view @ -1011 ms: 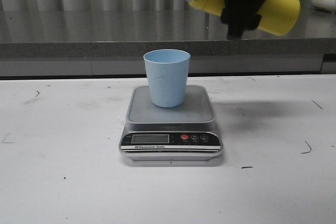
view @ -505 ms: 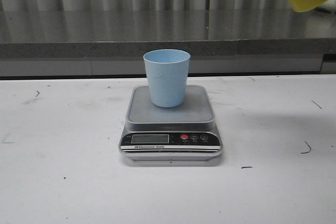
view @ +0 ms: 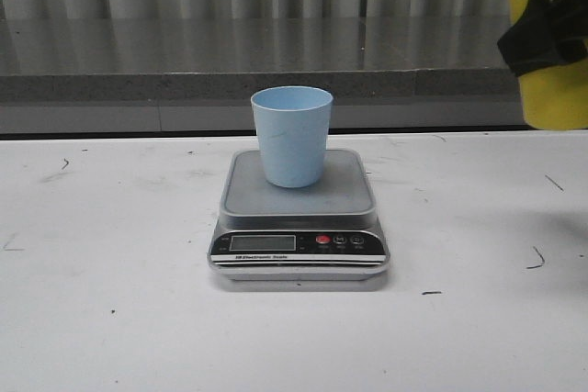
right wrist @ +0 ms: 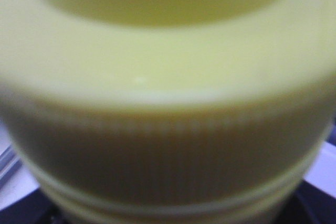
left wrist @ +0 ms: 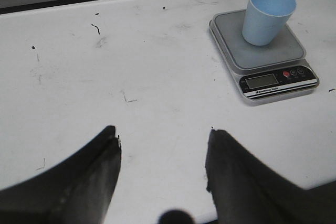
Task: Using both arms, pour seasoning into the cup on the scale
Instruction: 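Turn the bottle upright and move it back with the right gripper, then lower the yellow bottle onto the table and open the right gripper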
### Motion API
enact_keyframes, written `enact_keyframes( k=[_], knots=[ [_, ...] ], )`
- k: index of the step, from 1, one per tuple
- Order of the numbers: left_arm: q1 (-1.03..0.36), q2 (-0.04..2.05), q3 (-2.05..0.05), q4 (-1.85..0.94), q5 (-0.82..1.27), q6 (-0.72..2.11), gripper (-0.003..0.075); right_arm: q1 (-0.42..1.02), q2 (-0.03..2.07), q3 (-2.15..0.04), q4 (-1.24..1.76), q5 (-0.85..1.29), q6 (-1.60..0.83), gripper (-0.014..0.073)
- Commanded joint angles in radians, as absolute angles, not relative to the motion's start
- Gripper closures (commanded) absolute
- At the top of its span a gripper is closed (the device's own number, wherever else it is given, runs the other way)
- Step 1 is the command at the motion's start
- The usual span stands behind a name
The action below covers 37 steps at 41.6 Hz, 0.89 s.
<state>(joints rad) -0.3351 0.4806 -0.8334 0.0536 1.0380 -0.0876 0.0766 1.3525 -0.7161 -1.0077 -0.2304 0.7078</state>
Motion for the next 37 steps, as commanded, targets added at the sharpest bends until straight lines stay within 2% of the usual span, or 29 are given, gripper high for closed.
enact_keyframes(
  k=[1, 9, 17, 37],
  knots=[
    [-0.334, 0.487, -0.86, 0.052, 0.972, -0.091, 0.0351, 0.022, 1.354, -0.726, -0.957, -0.425, 0.708, 0.0246],
    [-0.334, 0.487, -0.86, 0.052, 0.972, -0.091, 0.0351, -0.009, 1.439, -0.714, -0.789, -0.555, 0.576, 0.0246],
    [-0.334, 0.487, -0.86, 0.052, 0.972, -0.091, 0.0351, -0.009, 1.534, -0.714, -0.654, -0.778, 0.416, 0.0246],
    [-0.334, 0.487, -0.86, 0.052, 0.972, -0.091, 0.0352, -0.009, 1.805, -0.715, -0.447, -1.091, 0.265, 0.0242]
  ],
)
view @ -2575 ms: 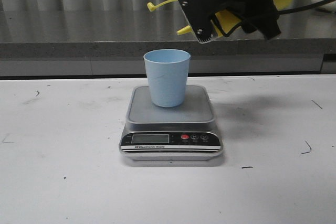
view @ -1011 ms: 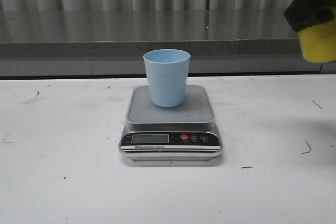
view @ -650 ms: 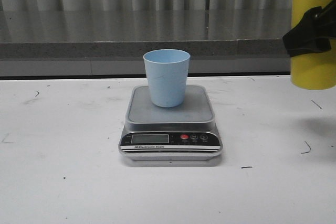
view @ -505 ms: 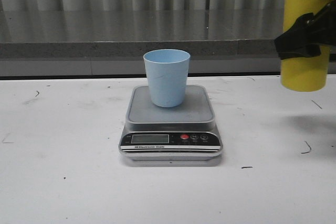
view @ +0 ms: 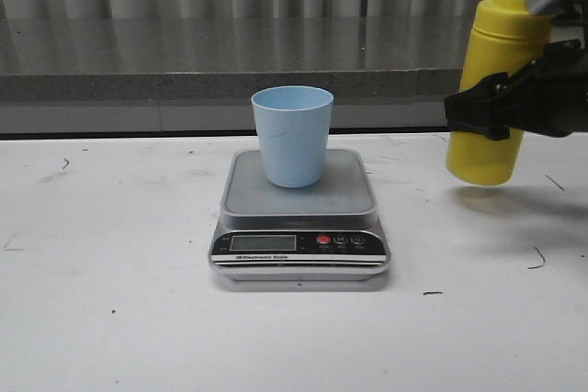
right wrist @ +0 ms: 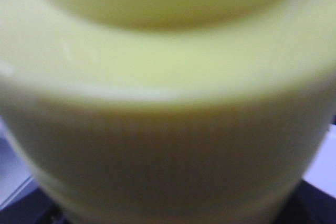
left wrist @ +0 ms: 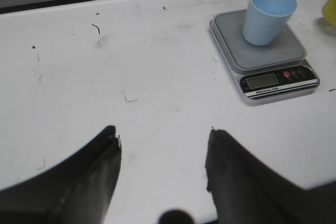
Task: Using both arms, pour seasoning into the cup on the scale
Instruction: 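Lower the yellow bottle onto the table and open the right gripper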
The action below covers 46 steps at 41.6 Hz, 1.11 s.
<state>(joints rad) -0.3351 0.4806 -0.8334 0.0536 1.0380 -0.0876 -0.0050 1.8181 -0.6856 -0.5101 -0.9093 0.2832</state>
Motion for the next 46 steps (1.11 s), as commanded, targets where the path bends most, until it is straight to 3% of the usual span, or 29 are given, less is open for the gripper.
enact_keyframes(
  k=[1, 11, 14, 20, 23, 38, 46],
  knots=[
    [-0.334, 0.487, -0.86, 0.052, 0.972, -0.091, 0.0351, -0.009, 1.815, -0.715, -0.44, -1.103, 0.265, 0.0242],
    [-0.334, 0.487, -0.86, 0.052, 0.972, -0.091, 0.0351, -0.009, 1.866, -0.715, -0.418, -1.079, 0.193, 0.0234],
    [-0.334, 0.487, -0.86, 0.052, 0.972, -0.091, 0.0352, -0.009, 1.866, -0.715, -0.418, -1.063, 0.179, 0.0176],
    [-0.334, 0.487, -0.86, 0.052, 0.972, -0.091, 0.0351, -0.009, 1.866, -0.715, -0.418, -1.039, 0.179, -0.0028],
    [-0.334, 0.487, -0.86, 0.052, 0.972, -0.091, 0.0351, -0.009, 1.866, -0.715, -0.418, -1.039, 0.179, -0.0072],
    [-0.334, 0.487, -0.86, 0.052, 0.972, -0.091, 0.0351, -0.009, 1.775, -0.619, -0.411, -1.018, 0.18, -0.0069],
    [-0.334, 0.487, -0.86, 0.052, 0.972, -0.091, 0.0351, -0.004, 1.631, -0.525, -0.353, -0.8, 0.214, -0.0068]
  ],
)
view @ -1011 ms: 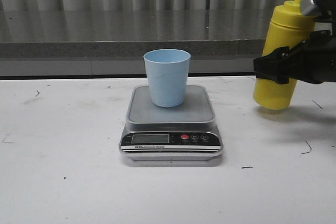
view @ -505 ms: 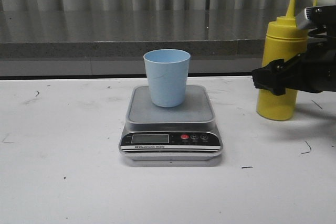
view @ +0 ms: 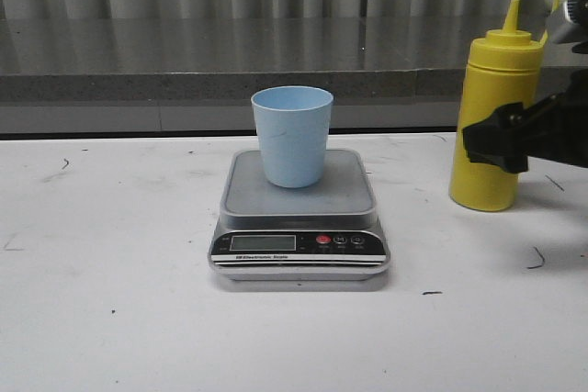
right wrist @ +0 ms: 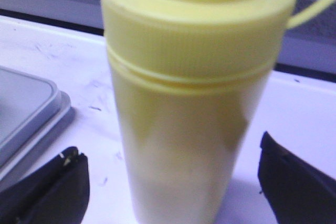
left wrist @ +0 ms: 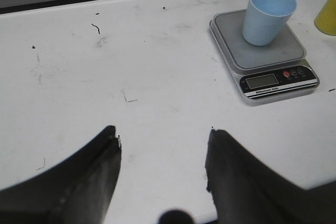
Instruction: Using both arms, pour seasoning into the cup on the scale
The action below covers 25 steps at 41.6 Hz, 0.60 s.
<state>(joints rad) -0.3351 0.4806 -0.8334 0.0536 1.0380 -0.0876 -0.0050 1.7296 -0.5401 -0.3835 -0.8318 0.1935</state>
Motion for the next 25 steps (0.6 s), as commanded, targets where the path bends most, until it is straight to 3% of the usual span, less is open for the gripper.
enact_keyframes(
  k=[1, 16, 25],
  knots=[
    [-0.334, 0.487, -0.86, 0.052, 0.972, -0.091, 0.0351, 0.0, 1.609, -0.521, -0.353, -0.76, 0.236, -0.0064],
    [-0.334, 0.487, -0.86, 0.052, 0.972, -0.091, 0.0351, 0.22, 1.243, -0.537, -0.36, 0.049, 0.376, -0.0015],
    [-0.334, 0.487, -0.86, 0.052, 0.972, -0.091, 0.0351, 0.33, 1.062, -0.569, -0.278, 0.3, 0.374, -0.0015]
  ],
)
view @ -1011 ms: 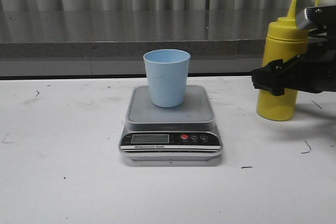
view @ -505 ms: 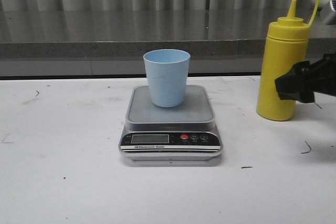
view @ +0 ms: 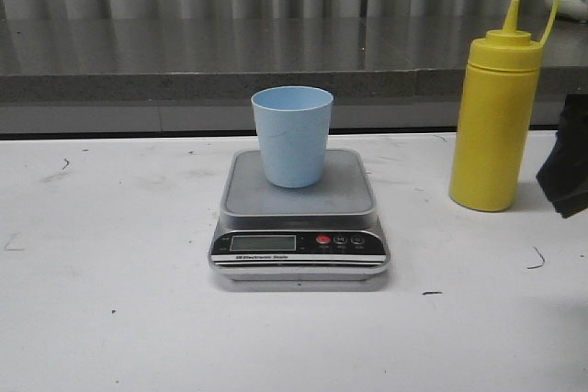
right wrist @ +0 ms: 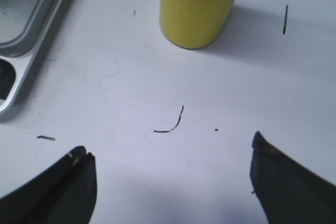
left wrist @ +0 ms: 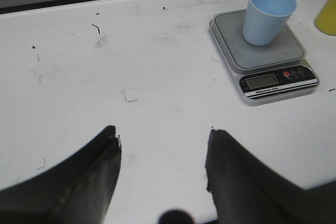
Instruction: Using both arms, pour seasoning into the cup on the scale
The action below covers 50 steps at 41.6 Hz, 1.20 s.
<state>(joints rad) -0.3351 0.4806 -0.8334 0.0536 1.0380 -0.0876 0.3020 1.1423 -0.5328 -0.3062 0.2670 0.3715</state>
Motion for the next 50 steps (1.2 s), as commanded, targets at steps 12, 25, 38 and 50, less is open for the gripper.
enact_keyframes(
  k=[12, 25, 38, 50],
  knots=[
    [-0.334, 0.487, -0.86, 0.052, 0.972, -0.091, 0.0351, 0.434, 0.793, -0.572, -0.202, 0.525, 0.338, 0.0003],
    [-0.334, 0.487, -0.86, 0.052, 0.972, -0.091, 0.0351, 0.485, 0.532, -0.671, -0.104, 0.847, 0.232, 0.0003],
    [-0.334, 0.487, -0.86, 0.052, 0.97, -0.091, 0.0351, 0.485, 0.333, -0.684, -0.098, 0.908, 0.213, 0.0003],
    [-0.334, 0.487, -0.86, 0.05, 0.962, -0.091, 0.0353, 0.485, 0.319, -0.684, -0.098, 0.927, 0.177, 0.0004]
  ],
)
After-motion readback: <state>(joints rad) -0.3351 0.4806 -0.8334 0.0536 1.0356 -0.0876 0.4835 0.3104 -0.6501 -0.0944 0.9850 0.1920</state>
